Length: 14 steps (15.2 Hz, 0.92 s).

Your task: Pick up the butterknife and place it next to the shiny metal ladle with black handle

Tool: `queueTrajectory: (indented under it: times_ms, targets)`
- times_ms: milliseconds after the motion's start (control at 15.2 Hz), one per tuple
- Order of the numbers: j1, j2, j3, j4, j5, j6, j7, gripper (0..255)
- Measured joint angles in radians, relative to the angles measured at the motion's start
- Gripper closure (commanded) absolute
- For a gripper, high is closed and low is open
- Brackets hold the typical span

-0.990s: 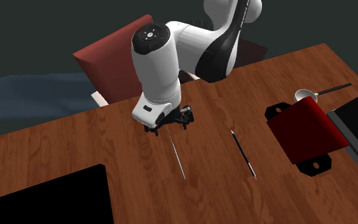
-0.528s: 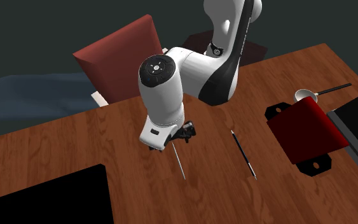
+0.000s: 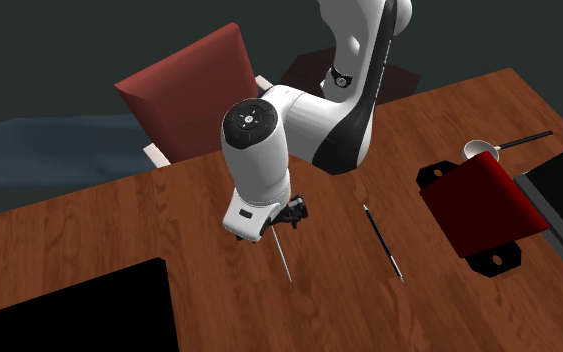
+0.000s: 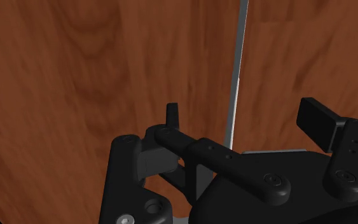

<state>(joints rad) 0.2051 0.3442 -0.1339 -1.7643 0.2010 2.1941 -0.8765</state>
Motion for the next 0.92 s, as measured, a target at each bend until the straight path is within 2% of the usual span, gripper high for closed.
queueTrajectory:
  times_ms: [132,198,924]
  targets:
    - [0.000,0.000,0.000,0.000,0.000,0.000,0.000,0]
    - [0.000,0.000,0.000,0.000,0.000,0.000,0.000,255]
    - [0.000,-0.003,0.000,0.002,-0.001,-0.006,0.001,255]
